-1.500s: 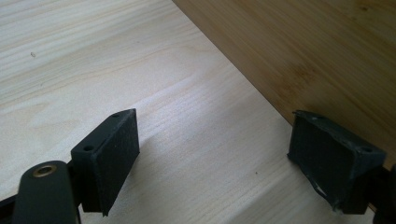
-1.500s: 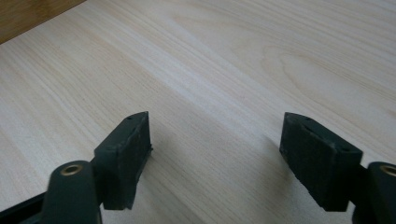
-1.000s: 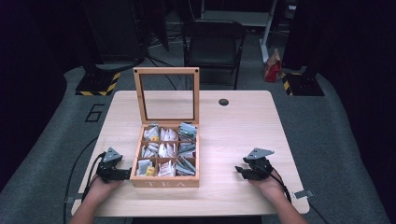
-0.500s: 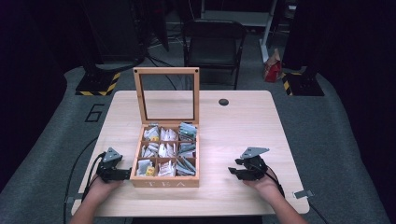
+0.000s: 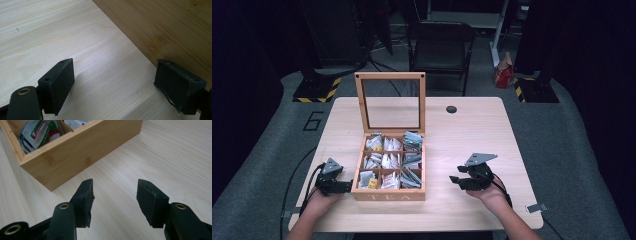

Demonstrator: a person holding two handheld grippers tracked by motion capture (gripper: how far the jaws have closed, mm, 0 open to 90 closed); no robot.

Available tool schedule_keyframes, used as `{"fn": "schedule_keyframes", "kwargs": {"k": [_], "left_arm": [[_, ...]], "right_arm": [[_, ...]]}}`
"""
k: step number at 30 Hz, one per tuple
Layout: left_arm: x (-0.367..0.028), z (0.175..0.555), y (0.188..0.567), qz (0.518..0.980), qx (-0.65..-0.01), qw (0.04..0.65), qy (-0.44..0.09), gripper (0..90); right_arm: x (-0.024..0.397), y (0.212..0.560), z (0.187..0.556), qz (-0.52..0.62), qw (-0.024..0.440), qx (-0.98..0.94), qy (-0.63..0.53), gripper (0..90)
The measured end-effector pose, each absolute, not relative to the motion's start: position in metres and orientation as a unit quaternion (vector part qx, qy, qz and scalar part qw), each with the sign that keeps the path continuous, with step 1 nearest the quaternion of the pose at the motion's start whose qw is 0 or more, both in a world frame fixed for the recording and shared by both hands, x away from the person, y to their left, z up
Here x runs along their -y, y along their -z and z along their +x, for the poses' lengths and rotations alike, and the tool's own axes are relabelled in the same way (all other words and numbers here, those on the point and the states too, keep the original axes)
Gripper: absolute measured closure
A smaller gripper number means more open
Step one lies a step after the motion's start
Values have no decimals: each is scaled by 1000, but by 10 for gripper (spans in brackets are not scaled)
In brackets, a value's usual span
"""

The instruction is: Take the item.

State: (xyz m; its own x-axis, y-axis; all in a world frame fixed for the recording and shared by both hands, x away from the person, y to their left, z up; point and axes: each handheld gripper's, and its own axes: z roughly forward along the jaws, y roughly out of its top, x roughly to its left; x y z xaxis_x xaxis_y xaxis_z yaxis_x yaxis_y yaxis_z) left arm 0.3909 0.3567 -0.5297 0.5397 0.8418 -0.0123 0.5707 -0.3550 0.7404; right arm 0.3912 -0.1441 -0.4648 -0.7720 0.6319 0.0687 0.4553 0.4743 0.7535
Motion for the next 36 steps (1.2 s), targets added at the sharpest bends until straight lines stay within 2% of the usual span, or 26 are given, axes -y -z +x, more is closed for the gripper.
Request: {"fn": "schedule_keyframes", "kwargs": {"k": [18, 36], "left_arm": [[-357, 391, 530, 802, -440, 357, -189, 158], [-357, 391, 530, 802, -439, 358, -192, 158]], "right_arm": [[126, 437, 393, 303, 118, -847, -420, 499], [105, 424, 395, 284, 110, -847, -435, 552]]}}
